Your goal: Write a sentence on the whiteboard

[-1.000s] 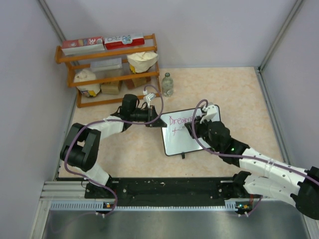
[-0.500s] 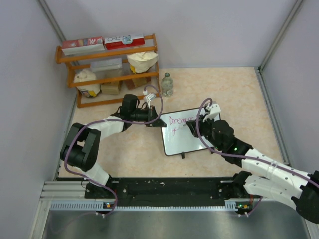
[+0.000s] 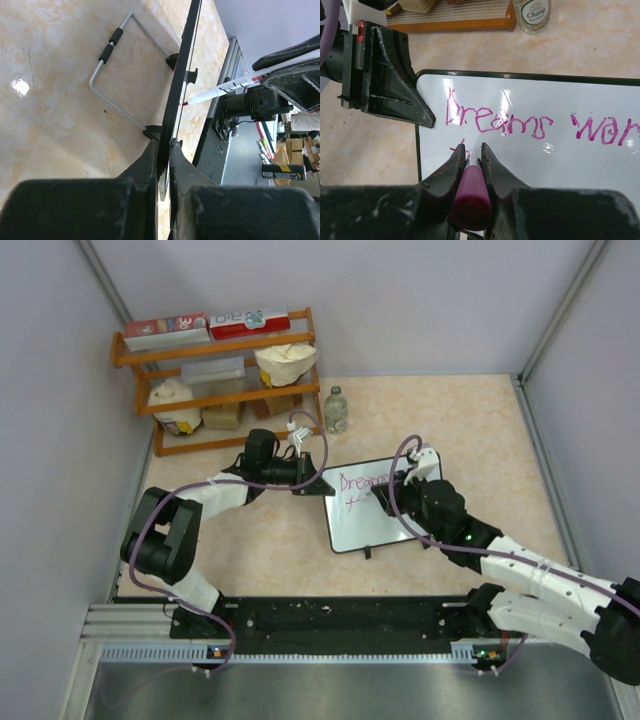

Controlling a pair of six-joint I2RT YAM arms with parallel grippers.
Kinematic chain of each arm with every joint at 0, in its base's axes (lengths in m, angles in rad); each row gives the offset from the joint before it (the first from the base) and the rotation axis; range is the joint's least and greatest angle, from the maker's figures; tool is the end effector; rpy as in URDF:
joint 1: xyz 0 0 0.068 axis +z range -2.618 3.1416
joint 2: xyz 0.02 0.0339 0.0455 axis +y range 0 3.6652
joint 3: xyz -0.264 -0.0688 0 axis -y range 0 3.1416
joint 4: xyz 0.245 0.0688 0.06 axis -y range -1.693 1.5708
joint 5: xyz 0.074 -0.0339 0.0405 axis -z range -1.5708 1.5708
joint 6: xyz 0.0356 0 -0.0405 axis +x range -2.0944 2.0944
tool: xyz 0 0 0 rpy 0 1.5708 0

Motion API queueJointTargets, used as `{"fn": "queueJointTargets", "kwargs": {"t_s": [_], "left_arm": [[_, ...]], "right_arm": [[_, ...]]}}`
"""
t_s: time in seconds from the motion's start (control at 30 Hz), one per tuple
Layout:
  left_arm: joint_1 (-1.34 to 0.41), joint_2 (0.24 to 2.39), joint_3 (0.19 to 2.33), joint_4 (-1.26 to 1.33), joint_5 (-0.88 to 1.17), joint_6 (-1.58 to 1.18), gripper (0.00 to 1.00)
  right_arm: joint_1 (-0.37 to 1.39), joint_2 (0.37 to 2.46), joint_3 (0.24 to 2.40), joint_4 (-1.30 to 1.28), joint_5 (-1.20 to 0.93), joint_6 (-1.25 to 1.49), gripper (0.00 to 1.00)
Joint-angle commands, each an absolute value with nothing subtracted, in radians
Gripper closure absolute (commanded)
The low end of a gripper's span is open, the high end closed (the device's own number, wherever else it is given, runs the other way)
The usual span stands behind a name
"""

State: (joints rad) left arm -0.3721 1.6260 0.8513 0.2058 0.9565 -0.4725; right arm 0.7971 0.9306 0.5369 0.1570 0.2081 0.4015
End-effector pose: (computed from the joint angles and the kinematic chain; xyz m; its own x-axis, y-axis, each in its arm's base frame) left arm 0.2980 -0.1475 0.1977 -0.8341 0.0440 -0.5498 0.5293 0.3444 -0.7754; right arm 0.1572 0.1504 0.2611 -0.3695 0.1689 -0.9137 -0.4510 0.8271 0.3353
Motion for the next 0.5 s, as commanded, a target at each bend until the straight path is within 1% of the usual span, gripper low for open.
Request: {"fn": "queueJointTargets", "kwargs": {"t_s": [0.0, 0.17, 0.47], "left_arm": [[-0.364, 1.632, 0.87, 0.178, 0.821, -0.425, 1.0], [-0.364, 1.629, 0.87, 0.178, 0.821, -0.425, 1.0], [-0.364, 1.632, 0.871, 0.178, 0.822, -0.425, 1.0]], "right_arm": [[0.782, 0.946, 0.54, 0.221, 0.232, 0.417, 1.0], [0.781, 0.962, 0.531, 0.221, 0.235, 0.419, 1.0], [0.779, 0.928, 0.486, 0.199, 0.218, 0.428, 1.0]]}}
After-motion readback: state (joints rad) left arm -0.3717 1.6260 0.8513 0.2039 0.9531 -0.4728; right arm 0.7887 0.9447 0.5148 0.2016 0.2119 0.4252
